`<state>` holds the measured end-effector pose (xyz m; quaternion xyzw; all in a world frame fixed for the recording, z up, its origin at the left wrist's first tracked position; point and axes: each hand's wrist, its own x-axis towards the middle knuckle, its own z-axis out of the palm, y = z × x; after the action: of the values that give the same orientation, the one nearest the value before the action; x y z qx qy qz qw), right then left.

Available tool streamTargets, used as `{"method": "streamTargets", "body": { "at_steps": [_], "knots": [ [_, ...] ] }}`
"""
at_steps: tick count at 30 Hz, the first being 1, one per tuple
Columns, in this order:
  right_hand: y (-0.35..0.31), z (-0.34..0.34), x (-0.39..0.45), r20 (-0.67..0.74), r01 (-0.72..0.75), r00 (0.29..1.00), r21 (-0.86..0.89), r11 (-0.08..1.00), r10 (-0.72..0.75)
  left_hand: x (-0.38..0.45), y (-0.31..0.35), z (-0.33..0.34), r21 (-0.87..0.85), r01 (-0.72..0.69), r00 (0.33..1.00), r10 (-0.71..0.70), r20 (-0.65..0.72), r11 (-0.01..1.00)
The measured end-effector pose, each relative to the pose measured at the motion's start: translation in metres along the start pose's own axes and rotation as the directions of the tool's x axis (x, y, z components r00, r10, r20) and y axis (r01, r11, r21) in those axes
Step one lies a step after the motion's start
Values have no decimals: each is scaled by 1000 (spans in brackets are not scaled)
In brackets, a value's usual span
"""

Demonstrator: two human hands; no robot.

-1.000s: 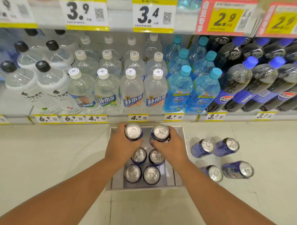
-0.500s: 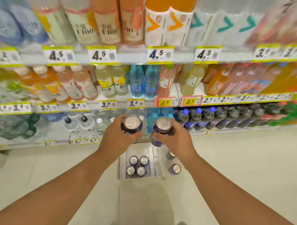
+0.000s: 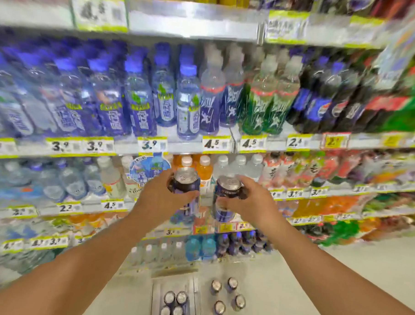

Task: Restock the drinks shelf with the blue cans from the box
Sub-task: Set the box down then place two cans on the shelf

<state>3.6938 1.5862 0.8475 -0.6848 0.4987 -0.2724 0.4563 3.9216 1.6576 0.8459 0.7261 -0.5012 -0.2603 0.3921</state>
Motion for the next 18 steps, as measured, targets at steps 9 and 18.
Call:
{"method": "streamTargets", "body": {
  "at_steps": [9,18],
  "knots": [
    [-110,-103,11,13,136,991,1,991,-136,17,150,-52,-59,-58,994,52,-96,997],
    [-187,-177,40,-12,190,981,-44,981,-191,49,245,-90,-22,-149,984,146,-98,989]
  ]
}}
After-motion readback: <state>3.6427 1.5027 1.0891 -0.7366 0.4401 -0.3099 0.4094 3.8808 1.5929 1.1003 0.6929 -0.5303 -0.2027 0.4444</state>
